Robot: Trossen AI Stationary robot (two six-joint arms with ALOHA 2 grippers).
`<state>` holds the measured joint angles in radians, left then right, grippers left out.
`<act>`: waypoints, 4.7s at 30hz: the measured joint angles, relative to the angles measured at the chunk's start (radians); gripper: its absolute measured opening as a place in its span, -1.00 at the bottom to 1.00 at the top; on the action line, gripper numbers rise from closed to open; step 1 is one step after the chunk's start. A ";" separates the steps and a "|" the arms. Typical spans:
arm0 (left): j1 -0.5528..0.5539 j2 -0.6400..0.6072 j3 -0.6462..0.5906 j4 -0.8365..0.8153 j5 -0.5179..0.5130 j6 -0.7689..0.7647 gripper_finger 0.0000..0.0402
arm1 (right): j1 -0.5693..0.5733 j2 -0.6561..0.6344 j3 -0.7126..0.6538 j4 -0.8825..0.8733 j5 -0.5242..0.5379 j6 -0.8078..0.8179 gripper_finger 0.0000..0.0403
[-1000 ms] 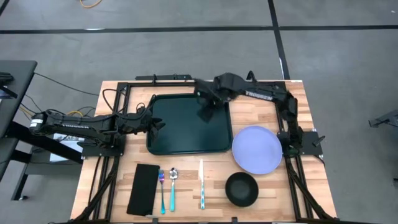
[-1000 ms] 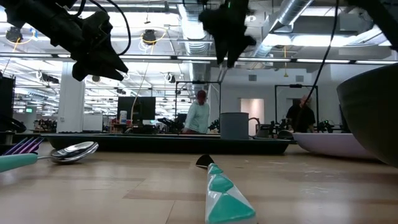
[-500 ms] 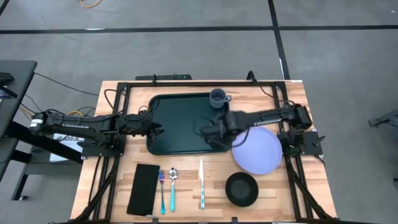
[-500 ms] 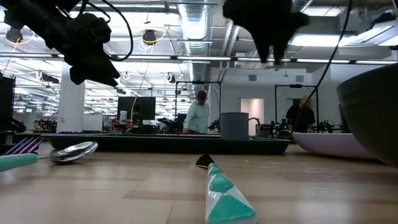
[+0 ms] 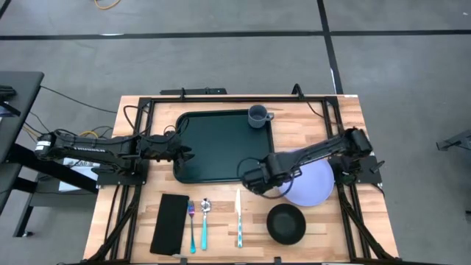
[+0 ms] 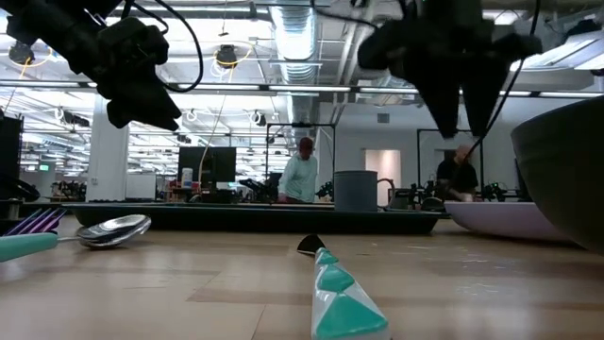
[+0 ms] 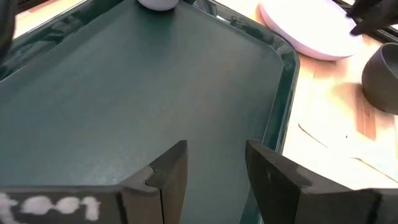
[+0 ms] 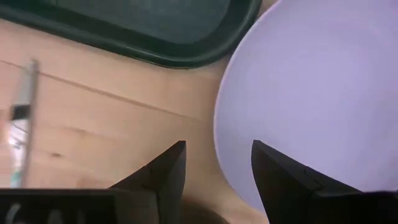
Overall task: Set up tray
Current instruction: Put the violet plate under the gray mug on the black serving tray, then put the black bowl on top of the violet plate on the black serving tray
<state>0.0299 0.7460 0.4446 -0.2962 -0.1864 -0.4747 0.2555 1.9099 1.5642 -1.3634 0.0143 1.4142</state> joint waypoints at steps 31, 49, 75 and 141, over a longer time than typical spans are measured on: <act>0.000 0.000 0.000 -0.005 0.000 0.001 -0.26 | -0.014 0.206 -0.093 0.068 -0.066 -0.060 -0.77; 0.000 0.000 0.000 -0.002 0.000 0.045 -0.26 | -0.014 0.078 -0.094 0.026 0.042 0.079 -0.98; 0.000 0.000 0.000 0.026 0.007 0.030 -0.26 | -0.078 -0.059 0.225 0.130 0.089 -1.373 -1.00; 0.000 0.000 0.000 -0.005 0.050 0.023 -0.26 | 0.033 -0.512 -0.367 0.352 0.141 -0.176 -0.69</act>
<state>0.0296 0.7460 0.4446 -0.3016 -0.1365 -0.4515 0.2881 1.3982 1.1970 -1.0113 0.1554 1.2383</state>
